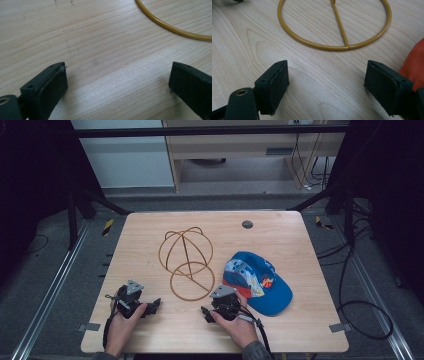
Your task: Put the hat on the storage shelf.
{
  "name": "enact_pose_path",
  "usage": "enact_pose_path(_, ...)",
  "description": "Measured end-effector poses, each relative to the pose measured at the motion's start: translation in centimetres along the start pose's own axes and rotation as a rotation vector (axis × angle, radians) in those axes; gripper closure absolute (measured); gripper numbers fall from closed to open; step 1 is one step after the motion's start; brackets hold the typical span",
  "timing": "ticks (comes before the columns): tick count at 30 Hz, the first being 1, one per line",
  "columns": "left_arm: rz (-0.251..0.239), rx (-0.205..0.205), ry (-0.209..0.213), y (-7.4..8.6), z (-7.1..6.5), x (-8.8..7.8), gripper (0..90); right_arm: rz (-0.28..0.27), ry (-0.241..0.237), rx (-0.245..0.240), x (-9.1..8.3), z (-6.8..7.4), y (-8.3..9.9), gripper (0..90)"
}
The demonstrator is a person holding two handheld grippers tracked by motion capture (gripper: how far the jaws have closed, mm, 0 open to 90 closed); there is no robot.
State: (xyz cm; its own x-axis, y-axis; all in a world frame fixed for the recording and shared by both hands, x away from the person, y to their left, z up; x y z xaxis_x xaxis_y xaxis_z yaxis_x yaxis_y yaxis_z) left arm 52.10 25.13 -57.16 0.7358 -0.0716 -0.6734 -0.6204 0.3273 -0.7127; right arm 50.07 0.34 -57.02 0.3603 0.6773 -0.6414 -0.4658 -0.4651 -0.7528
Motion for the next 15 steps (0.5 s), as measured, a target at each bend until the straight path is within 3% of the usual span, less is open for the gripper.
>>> enact_pose_path(9,0.005,-0.012,-0.004,0.0,0.0,0.0,0.0,0.008,0.009,0.01,-0.5,0.6,-0.4,18.0)
enact_pose_path(12,0.006,-0.01,-0.002,0.0,0.0,0.1,0.0,0.003,0.006,-0.013,-2.4,0.8,-1.8,16.6)
enact_pose_path(13,0.006,-0.014,-0.002,0.0,0.0,0.1,0.0,0.023,0.027,-0.04,-4.0,0.3,-2.6,15.1)
enact_pose_path(15,0.006,-0.014,-0.001,0.0,0.0,0.1,0.0,0.028,0.037,-0.049,-4.6,0.1,-2.9,15.0)
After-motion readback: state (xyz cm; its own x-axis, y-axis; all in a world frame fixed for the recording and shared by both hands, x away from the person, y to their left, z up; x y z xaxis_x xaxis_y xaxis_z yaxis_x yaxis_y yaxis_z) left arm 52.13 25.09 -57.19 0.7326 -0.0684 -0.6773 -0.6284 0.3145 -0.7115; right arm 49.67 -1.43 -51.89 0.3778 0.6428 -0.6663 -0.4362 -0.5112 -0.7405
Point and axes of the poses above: each handheld gripper's, and its own axes: x roughly forward along the jaws, y roughly out of its underside, z roughly to its left, the point moved 9 cm from there along x, roughly forward along the jaws, and after that the axes turned 14 degrees about -y, right-handed, at the moved point
